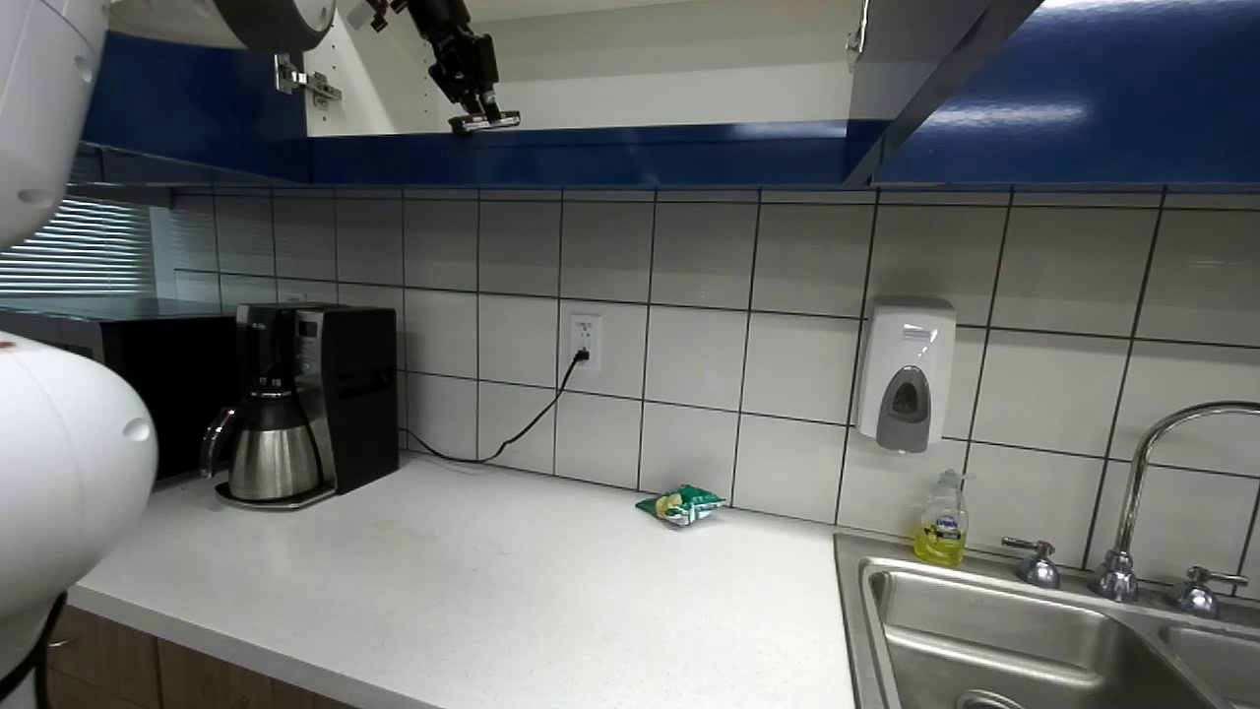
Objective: Shift the snickers bar to the open cupboard
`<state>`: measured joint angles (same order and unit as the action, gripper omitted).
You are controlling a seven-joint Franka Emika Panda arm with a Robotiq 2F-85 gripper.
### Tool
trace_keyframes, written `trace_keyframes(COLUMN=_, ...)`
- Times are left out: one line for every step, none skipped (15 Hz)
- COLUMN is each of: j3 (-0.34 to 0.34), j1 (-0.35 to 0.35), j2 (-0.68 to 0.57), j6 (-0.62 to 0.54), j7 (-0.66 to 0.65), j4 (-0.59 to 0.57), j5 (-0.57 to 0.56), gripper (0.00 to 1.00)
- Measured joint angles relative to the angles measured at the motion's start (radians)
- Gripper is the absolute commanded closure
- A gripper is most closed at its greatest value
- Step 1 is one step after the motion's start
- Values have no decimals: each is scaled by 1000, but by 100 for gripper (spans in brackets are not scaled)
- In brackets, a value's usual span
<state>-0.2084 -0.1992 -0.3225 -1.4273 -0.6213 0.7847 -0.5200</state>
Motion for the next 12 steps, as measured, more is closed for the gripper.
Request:
trace_keyframes(j3=1, j1=0, j2=-6, j6=0, j7=0, j4=-6, j5=0, gripper=39)
trace_keyframes(j3=1, j1=0, j2=-11, j6=0, j7=0, j4=-12, j5=0, gripper=38)
trace_keyframes(j3=2, j1=0, j2=-16, j6=0, j7=0, j4=-18, j5=0, gripper=33)
trace_keyframes(j3=3, j1=0, j2=-22, j6=0, j7=0, j4=-24, j5=0, gripper=25)
trace_keyframes(j3=5, j1=0, j2=-26, j6=0, j7=0, j4=-30, j5=0, gripper=18)
trace_keyframes(j3=7, j1=0, j2=-30, j6=0, j7=0, j4=-34, j5=0, gripper=9)
trace_keyframes(j3=8, j1=0, j2=-33, j6=1, j7=0, j4=-38, j5=0, gripper=3)
trace_keyframes(j3=10, j1=0, j2=-35, j6=2, j7=0, j4=-42, j5=0, gripper=0)
trace_keyframes(j3=11, j1=0, j2=-36, j6=3, j7=0, j4=-45, j5=0, gripper=0)
trace_keyframes(j3=11, j1=0, j2=-36, j6=6, j7=0, j4=-48, j5=0, gripper=0)
trace_keyframes(j3=11, j1=-1, j2=-36, j6=10, j7=0, j4=-52, j5=0, gripper=0)
trace_keyframes(j3=11, j1=-2, j2=-36, j6=14, j7=0, j4=-56, j5=0, gripper=0)
